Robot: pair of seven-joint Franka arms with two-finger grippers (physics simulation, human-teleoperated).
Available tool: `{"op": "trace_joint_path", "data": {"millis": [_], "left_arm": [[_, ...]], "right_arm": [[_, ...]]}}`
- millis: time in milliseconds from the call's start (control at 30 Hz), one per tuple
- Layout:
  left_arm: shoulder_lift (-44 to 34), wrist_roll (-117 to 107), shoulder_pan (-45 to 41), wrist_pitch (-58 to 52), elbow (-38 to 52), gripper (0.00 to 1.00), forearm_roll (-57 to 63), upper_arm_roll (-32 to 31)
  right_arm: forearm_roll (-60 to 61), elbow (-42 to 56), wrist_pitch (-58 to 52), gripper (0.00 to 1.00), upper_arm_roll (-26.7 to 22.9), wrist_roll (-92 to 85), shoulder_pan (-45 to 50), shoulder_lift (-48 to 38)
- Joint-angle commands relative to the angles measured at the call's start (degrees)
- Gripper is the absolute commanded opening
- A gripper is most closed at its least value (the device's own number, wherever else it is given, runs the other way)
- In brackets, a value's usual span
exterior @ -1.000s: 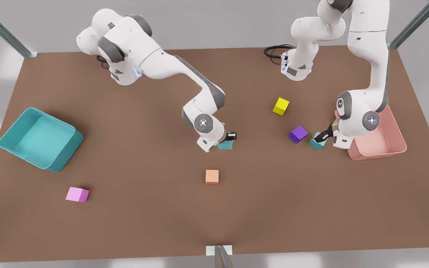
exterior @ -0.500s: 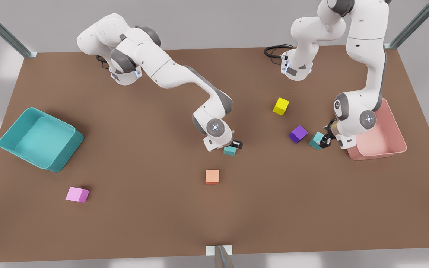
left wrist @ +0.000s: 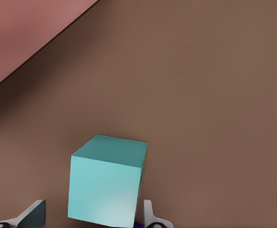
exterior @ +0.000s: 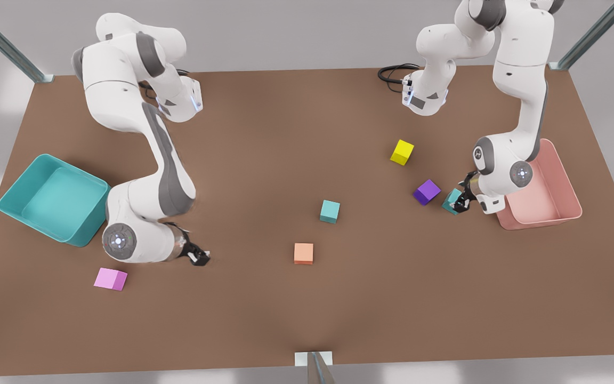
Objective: Stack the two blue cubes on top of each other
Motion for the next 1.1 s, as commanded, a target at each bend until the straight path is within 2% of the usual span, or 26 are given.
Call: {"op": "trace_joint_path", "data": {"millis": [0,100,133,233,333,367,467,500,600,733,800,867,1000,1067], "left_arm": [[0.8,3.2,0.0,2.0,0.0,1.0,-0.6,0.0],[1.6,3.9,0.1,2.8,0.0,1.0,-0.6,0.0],[2.1,3.9,0.1,2.8,0.0,1.0,-0.6,0.0],[3.7,4.0,0.2,4.1,0.0,1.0,-0.6,0.0],[4.8,7.2,0.1,4.8,0.0,1.0,-4.7,0.0],[4.8,7.2,0.0,4.8,0.0,0.95,-4.7,0.0],[5.2,7.2,-0.4,4.8,0.0,0.6,-4.7,0.0],[5.2,7.2,-0.5,4.8,0.0,0.55,-4.7,0.0],[3.4,7.0,-1.1,4.4,0.5,0.58,-4.7,-0.4],[-2.1,7.1,-8.7,2.6,2.5,0.59,-4.4,-0.5],[-2.3,6.9,-15.8,-0.6,7.0,0.59,-4.3,-0.5],[0.1,0.7,-23.5,-6.0,16.0,0.59,-4.2,-1.7],[6.0,-0.5,-38.7,-6.4,23.9,0.59,-2.4,-1.7],[10.9,-0.5,-42.1,-13.5,31.6,0.59,-2.4,-1.7]], "right_arm": [[-3.5,1.4,-16.3,1.0,-0.5,-34.2,-1.4,-3.0],[-6.7,0.2,-17.4,1.0,-0.7,-44.7,-3.4,-14.4],[-6.7,-4.2,-17.2,1.0,-0.9,-48.2,-3.4,-20.0],[-6.7,-12.1,-15.7,1.0,-0.7,-52.4,-5.3,-29.0],[-6.5,-15.7,-14.1,1.0,-0.5,-52.3,-5.7,-30.7],[-6.4,-15.7,-14.1,1.0,-0.5,-52.3,-5.7,-30.6],[-6.1,-15.7,-14.1,1.0,-0.6,-52.4,-5.7,-30.3],[-6.1,-15.7,-14.1,1.0,-0.6,-52.4,-5.7,-30.3],[-5.9,-15.8,-14.5,1.0,-0.6,-52.4,-5.6,-29.9],[-5.8,-15.9,-14.6,1.0,-0.7,-52.4,-5.6,-29.9],[-5.8,-15.9,-14.6,1.0,-0.9,-52.4,-5.7,-29.9],[-5.9,-15.9,-14.6,1.0,-1.0,-52.5,-5.7,-30.0],[-5.9,-15.9,-14.7,1.0,-1.1,-52.4,-5.7,-29.9],[-5.9,-16.0,-14.7,1.0,-1.1,-52.4,-5.7,-29.8]]}}
